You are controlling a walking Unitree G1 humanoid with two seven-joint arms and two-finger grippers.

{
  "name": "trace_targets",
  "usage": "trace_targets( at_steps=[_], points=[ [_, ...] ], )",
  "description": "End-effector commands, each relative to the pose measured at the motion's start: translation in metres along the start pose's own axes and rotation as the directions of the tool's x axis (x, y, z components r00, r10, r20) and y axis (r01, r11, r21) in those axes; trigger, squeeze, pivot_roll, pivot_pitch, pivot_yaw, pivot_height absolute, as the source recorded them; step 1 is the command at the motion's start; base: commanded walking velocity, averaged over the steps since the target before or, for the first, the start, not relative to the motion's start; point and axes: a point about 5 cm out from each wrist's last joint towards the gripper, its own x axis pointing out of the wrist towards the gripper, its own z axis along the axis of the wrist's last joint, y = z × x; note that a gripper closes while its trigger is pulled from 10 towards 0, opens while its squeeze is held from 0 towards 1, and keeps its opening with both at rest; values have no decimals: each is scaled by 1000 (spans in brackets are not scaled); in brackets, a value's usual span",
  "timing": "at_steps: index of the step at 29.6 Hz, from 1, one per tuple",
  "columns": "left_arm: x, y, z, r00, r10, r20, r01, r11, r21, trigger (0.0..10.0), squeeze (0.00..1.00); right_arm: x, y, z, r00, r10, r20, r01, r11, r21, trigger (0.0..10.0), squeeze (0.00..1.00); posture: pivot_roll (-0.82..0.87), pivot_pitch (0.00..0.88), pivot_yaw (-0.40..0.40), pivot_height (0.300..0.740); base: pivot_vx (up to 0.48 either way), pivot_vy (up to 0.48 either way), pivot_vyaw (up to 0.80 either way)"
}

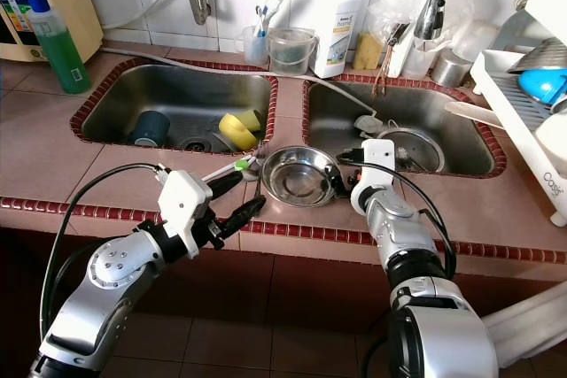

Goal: Kitchen organization

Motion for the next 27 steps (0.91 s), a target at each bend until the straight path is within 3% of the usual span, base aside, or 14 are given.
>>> trace_targets(
  at_steps=[1, 27],
  points=[
    [1, -3, 6, 1000, -10, 15, 9, 1000, 11, 10000, 0, 0, -5, 2, 1000, -9, 2, 9, 1000, 2, 0, 0, -54, 70, -51, 740, 0, 0, 0],
    [2, -1, 6, 1000, -7, 17, 6, 1000, 14, 10000, 0, 0, -7, 4, 999, -38, 9, 38, 999, 5, 0, 0, -55, 70, -49, 740, 0, 0, 0]
  ],
)
